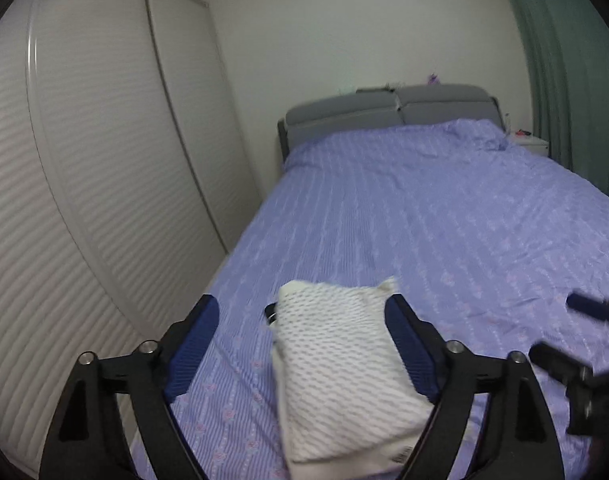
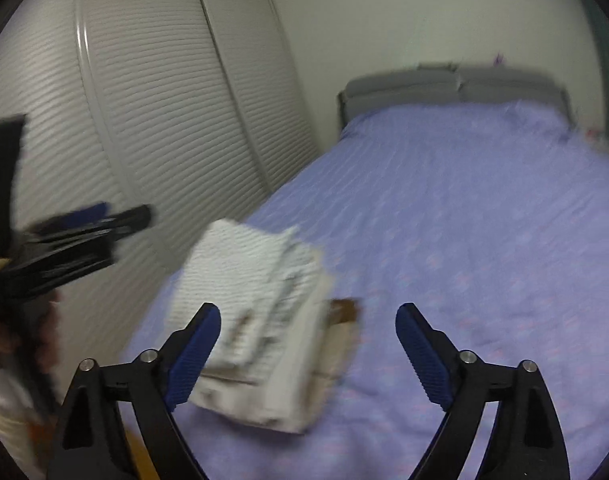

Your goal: Fold small clothes

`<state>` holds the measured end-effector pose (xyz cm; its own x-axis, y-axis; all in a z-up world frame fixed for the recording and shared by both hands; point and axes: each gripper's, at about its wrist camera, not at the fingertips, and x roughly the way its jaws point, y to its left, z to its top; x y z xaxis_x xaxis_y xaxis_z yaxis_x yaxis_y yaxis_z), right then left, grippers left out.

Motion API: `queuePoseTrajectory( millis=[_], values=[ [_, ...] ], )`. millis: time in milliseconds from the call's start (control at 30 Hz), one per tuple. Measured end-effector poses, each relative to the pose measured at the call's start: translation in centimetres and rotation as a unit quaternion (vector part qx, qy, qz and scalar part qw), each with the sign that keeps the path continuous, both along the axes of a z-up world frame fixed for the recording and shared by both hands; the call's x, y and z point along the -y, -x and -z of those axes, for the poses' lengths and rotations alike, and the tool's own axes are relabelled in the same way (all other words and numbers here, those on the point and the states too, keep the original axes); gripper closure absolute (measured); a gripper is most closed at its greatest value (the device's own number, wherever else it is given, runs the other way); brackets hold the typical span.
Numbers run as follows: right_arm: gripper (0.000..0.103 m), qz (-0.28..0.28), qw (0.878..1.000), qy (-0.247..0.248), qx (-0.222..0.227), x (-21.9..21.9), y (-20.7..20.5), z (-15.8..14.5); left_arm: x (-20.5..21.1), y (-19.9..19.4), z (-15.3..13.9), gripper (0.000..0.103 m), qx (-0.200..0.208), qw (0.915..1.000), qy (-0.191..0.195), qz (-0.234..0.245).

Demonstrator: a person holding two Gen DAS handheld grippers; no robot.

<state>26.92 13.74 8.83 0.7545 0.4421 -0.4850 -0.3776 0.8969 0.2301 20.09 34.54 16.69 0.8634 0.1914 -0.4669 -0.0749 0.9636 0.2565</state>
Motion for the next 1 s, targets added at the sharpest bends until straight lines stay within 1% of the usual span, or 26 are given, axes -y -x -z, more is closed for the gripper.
queuePoseTrajectory(
  millis=[33,67,167,233,300,400,567,667,733,867,1000],
  values=[
    [0.01,0.007,1.0,0.015,0.018,1.5,0.7,-0.5,1.1,0.9,-0.3,0.005,0.006,1.0,-0.004,0.002],
    [0.007,0.011,0.999,0.026,0.026,2.4,1.2,-0.8,2.2,1.8,-0.3,0.001,0.01,0.9999,-0.008,0.001],
    [0.006,0.028,0.997,0.056,0.047,6.7,3.1,-1.5,5.9,4.2,-0.3,0.0,0.019,0.9995,-0.023,0.011],
    [0.003,0.043,0.997,0.058,0.042,9.5,3.9,-1.8,8.6,5.6,0.1,0.0,0.021,0.9992,-0.029,0.019],
    [0.003,0.05,0.996,0.058,0.034,12.0,5.0,-1.8,10.7,6.6,0.4,0.0,0.016,0.999,-0.022,0.035],
    [0.003,0.063,0.996,0.064,0.028,15.3,7.0,-1.9,14.2,8.0,1.2,0.0,-0.002,0.998,0.003,0.062],
    [0.003,0.093,0.992,0.074,0.031,20.7,10.5,-2.2,18.9,10.6,1.9,0.0,0.009,0.9954,0.025,0.092],
    [0.003,0.111,0.99,0.082,0.031,24.0,12.8,-2.2,21.3,11.7,2.3,0.0,0.005,0.993,0.049,0.108],
    [0.003,0.117,0.988,0.091,0.04,25.9,14.4,-2.0,23.0,12.4,2.8,0.0,-0.001,0.9904,0.064,0.123],
    [0.003,0.141,0.985,0.091,0.042,29.2,16.7,-1.7,26.2,13.6,3.5,0.0,-0.006,0.9878,0.072,0.138],
    [0.003,0.16,0.981,0.095,0.043,32.1,18.6,-1.1,29.2,14.2,4.6,0.0,-0.019,0.9858,0.078,0.147]
  ],
)
